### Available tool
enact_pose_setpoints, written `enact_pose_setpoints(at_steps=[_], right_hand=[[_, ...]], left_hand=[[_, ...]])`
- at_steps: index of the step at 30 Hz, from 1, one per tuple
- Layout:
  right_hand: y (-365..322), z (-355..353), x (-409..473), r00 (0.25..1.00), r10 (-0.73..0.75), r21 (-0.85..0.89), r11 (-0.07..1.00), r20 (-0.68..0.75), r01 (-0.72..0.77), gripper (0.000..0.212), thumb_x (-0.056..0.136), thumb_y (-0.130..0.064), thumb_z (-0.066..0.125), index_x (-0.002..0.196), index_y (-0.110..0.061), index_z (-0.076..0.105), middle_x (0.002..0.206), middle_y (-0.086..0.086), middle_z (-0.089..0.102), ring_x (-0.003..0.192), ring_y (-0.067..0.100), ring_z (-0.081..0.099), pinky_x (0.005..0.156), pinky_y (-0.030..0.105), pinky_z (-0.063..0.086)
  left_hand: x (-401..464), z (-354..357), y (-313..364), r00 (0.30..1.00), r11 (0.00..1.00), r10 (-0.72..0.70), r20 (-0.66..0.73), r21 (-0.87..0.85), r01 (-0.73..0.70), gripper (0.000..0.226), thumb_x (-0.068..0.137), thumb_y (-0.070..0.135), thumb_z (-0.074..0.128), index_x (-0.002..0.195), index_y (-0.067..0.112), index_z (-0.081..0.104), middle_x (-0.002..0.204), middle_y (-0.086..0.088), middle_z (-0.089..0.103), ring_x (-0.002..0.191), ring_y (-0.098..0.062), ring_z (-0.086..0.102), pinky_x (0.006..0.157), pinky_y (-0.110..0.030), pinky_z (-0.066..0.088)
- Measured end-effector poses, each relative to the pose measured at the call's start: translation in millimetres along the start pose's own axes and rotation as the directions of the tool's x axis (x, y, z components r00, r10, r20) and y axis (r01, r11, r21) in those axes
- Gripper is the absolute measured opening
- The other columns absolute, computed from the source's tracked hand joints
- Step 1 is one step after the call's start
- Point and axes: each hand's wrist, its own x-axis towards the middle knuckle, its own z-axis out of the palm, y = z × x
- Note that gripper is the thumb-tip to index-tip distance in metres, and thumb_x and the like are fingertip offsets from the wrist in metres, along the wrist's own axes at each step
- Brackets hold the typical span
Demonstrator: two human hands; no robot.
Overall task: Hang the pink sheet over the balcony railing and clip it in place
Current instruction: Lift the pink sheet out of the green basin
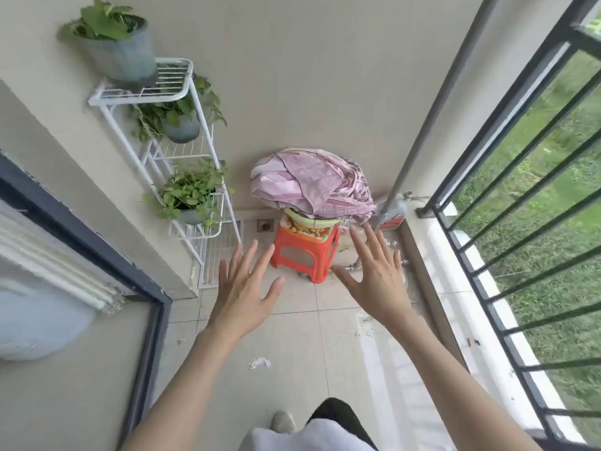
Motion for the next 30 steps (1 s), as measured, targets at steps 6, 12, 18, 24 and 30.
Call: enact_pose_setpoints(at_steps=[6, 12, 18, 24, 30], right_hand=[[30, 13, 96, 0.997, 0.074, -0.026, 0.997, 0.014, -0.074, 0.073, 0.086, -0.057, 0.047, 0.146, -0.035, 0.011, 0.158, -0.002, 0.008, 0.145, 0.02, 0.001, 0.116, 0.051, 0.005], [67, 18, 213, 0.994, 0.091, -0.035, 0.995, 0.053, -0.09, 0.075, 0.085, -0.061, 0.044, 0.147, -0.034, 0.011, 0.158, -0.001, 0.007, 0.145, 0.02, 0.001, 0.116, 0.053, 0.007], [99, 11, 307, 0.985, 0.135, -0.056, 0.99, 0.103, -0.13, 0.074, 0.086, -0.06, 0.043, 0.147, -0.032, 0.014, 0.158, 0.0, 0.008, 0.145, 0.019, 0.001, 0.115, 0.051, 0.006], [135, 36, 362, 0.968, 0.185, -0.091, 0.981, 0.168, -0.171, 0.072, 0.086, -0.061, 0.041, 0.147, -0.036, 0.011, 0.158, -0.003, 0.007, 0.145, 0.018, 0.001, 0.115, 0.05, 0.004], [179, 87, 405, 0.902, 0.348, -0.067, 0.937, 0.257, -0.342, 0.069, 0.089, -0.056, 0.042, 0.147, -0.034, 0.012, 0.158, -0.002, 0.009, 0.145, 0.02, 0.005, 0.117, 0.048, 0.011]], left_hand=[[97, 19, -14, 0.99, 1.0, -0.029, 0.14, 0.001, 0.029, 0.06, 0.092, 0.048, 0.036, 0.145, 0.036, 0.01, 0.157, 0.002, 0.002, 0.143, -0.017, -0.009, 0.116, -0.047, -0.001], [222, 25, -10, 0.989, 0.998, -0.059, 0.138, -0.029, 0.063, 0.062, 0.092, 0.049, 0.038, 0.146, 0.033, 0.011, 0.157, 0.002, 0.001, 0.143, -0.017, -0.008, 0.117, -0.048, 0.004], [325, 38, 3, 0.981, 1.0, -0.013, 0.191, 0.016, 0.01, 0.061, 0.092, 0.048, 0.039, 0.145, 0.029, 0.016, 0.157, -0.002, 0.005, 0.144, -0.02, -0.004, 0.116, -0.05, 0.003], [397, 83, -6, 0.952, 1.0, 0.011, 0.307, 0.005, -0.013, 0.062, 0.091, 0.047, 0.041, 0.145, 0.029, 0.017, 0.156, -0.002, 0.009, 0.144, -0.021, -0.002, 0.116, -0.048, 0.004], [464, 149, -28, 0.885, 0.992, 0.098, 0.455, 0.025, -0.123, 0.059, 0.091, 0.043, 0.041, 0.144, 0.029, 0.019, 0.156, 0.0, 0.01, 0.143, -0.022, 0.0, 0.115, -0.048, 0.006]])
